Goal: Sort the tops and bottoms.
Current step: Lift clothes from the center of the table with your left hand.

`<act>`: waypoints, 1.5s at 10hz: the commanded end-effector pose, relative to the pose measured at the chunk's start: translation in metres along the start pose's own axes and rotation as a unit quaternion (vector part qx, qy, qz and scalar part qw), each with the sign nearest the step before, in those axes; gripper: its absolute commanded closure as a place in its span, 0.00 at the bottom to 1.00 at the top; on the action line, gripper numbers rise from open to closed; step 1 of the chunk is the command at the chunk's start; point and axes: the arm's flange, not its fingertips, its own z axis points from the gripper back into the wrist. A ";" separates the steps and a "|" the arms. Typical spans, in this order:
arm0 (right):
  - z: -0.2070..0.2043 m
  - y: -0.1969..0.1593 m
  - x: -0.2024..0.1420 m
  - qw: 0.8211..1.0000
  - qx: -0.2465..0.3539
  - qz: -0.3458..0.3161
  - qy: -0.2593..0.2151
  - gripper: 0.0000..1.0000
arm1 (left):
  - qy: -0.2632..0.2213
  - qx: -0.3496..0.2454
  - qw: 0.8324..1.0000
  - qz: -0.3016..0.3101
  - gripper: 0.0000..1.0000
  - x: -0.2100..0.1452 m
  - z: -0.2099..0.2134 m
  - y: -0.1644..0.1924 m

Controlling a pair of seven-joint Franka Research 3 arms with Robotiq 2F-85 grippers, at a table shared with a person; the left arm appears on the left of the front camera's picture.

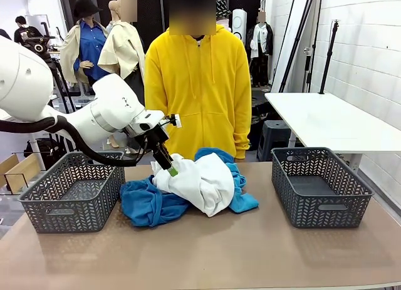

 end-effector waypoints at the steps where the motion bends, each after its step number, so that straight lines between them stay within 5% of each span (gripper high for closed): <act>1: 0.000 -0.002 -0.001 1.000 0.001 0.000 0.001 0.00 | 0.007 0.002 1.000 -0.010 0.20 0.002 0.006 0.001; 5: 0.000 -0.002 -0.001 1.000 0.001 0.000 0.001 0.00 | 0.003 0.001 1.000 -0.007 1.00 0.003 0.009 0.002; 11: 0.000 -0.002 -0.001 1.000 0.001 0.000 0.001 0.00 | -0.017 -0.004 1.000 -0.007 1.00 0.005 0.027 -0.006; 15: 0.000 -0.002 -0.001 1.000 0.001 0.000 0.001 0.00 | -0.044 0.030 0.997 -0.051 1.00 0.040 0.083 -0.014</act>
